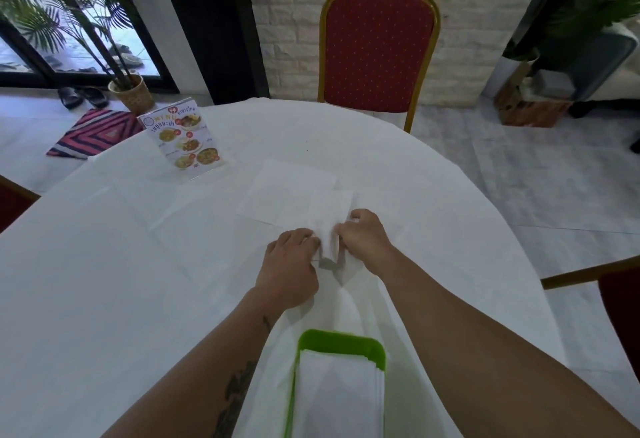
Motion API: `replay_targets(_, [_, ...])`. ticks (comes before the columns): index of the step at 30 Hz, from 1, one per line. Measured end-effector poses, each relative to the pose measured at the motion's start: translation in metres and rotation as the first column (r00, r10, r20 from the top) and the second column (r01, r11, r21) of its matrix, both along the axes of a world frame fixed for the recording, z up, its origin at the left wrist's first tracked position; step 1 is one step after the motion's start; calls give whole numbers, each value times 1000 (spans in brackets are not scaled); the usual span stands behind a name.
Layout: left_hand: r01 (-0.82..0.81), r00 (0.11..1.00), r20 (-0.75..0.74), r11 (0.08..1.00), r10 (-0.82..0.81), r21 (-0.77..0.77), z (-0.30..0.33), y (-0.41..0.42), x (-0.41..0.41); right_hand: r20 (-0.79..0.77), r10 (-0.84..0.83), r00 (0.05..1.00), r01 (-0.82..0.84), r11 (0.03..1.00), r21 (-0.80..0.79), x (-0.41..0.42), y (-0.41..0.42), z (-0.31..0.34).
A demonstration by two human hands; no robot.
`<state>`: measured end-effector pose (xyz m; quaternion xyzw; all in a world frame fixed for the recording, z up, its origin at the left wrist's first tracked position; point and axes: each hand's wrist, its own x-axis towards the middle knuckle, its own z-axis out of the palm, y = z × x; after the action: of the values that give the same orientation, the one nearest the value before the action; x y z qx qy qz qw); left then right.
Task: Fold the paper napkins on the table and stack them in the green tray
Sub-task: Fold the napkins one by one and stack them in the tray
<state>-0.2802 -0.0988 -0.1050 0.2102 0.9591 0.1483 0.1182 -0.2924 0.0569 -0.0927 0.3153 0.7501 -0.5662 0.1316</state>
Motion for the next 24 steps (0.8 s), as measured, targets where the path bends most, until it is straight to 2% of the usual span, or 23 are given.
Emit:
replay_targets(5, [-8, 999, 43, 1000, 8, -8, 3, -2, 6, 19, -72, 997, 73, 995, -63, -3, -3, 2])
replay_targets(8, [-1, 998, 67, 1000, 2, -9, 5, -5, 12, -26, -68, 997, 68, 998, -2, 1, -7, 9])
replay_targets(10, [-38, 997, 65, 997, 34, 61, 8, -8, 16, -85, -43, 995, 47, 998, 46, 5, -9, 14])
replay_targets(13, [-180, 983, 64, 962, 171, 203, 18, -15, 27, -165, -15, 986, 27, 997, 68, 15, -12, 25])
replay_targets(16, [-263, 965, 76, 925, 252, 274, 33, -25, 40, -214, 13, 977, 3, 997, 72, 31, -16, 44])
replay_targets(19, [-305, 952, 110, 879, 284, 366, 52, -37, 58, -224, 3, 975, 14, 997, 72, 55, -24, 69])
replay_targets(24, [-303, 952, 121, 831, 280, 467, 85, -59, 94, -312, -76, 947, 71, 997, -27, 112, -43, 118])
